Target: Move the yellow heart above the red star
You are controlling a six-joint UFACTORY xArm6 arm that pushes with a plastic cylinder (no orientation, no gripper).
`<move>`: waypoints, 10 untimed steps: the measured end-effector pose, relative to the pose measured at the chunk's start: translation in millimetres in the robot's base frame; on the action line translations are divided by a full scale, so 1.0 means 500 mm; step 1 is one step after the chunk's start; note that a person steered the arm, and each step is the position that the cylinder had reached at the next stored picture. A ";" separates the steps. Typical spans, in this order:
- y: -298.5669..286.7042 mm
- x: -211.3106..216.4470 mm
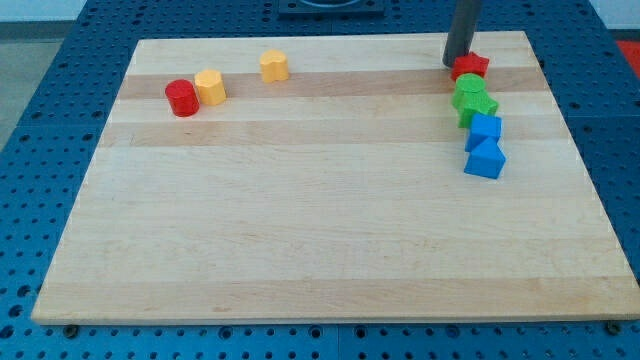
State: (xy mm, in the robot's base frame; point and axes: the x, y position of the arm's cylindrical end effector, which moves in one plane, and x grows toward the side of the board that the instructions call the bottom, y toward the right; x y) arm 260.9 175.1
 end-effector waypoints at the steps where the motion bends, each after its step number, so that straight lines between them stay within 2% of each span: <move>1: 0.000 0.002; 2: -0.005 0.002; 3: -0.071 -0.037; 4: -0.158 -0.092; 5: -0.316 -0.108; 7: -0.618 -0.058; 8: -0.679 -0.001; 9: -0.631 0.028; 10: -0.505 0.026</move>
State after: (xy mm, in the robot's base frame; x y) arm 274.0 -77.4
